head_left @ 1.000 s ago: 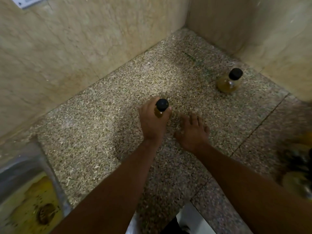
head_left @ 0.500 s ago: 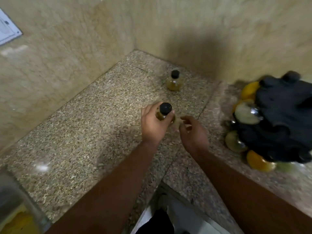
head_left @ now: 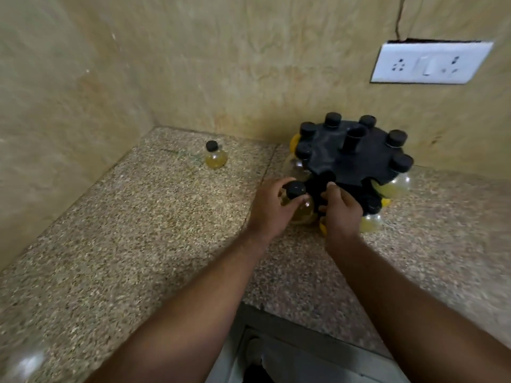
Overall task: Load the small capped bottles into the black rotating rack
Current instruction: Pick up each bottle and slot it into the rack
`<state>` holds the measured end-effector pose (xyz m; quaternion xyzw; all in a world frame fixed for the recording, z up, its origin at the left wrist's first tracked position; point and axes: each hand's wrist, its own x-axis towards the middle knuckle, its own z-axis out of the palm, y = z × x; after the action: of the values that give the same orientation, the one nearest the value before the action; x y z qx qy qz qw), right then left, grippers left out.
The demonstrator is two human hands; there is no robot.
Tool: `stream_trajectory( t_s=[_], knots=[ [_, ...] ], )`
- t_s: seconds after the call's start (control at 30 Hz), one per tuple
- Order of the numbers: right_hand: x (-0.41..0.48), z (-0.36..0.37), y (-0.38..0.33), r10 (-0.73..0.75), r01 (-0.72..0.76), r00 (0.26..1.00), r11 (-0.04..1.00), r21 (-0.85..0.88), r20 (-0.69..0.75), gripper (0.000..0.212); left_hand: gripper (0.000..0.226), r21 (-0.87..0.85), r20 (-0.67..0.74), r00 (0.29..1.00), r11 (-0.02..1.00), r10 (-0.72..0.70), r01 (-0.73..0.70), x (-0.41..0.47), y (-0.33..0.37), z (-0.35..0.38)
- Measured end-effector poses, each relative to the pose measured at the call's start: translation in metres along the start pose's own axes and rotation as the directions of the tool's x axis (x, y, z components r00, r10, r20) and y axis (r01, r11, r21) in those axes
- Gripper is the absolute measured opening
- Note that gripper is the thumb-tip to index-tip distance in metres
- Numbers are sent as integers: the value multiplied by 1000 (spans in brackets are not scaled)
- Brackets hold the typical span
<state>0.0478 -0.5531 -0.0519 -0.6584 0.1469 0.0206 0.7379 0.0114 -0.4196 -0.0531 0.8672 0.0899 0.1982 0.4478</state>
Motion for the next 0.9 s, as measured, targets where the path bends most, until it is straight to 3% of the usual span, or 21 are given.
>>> stream_trajectory(
  t_s=[0.1, 0.33, 0.63, 0.9],
  knots=[
    [9, -17, -15, 84, -78, 995, 992, 101, -57, 22, 49, -8, 43, 998, 999, 36, -35, 4, 18, 13],
    [22, -25, -41, 191, -183, 981, 965, 190, -27, 16, 49, 19, 62, 993, 995, 98, -99, 23, 41, 32],
    [34, -37, -43, 169, -171, 985, 982, 81, 41, 23, 52, 48, 92, 986, 989, 138, -143, 38, 36, 55],
    [32, -36, -44, 137, -141, 989, 988, 62, 57, 26, 51, 49, 19, 995, 994, 98, -98, 33, 34, 66]
  ],
)
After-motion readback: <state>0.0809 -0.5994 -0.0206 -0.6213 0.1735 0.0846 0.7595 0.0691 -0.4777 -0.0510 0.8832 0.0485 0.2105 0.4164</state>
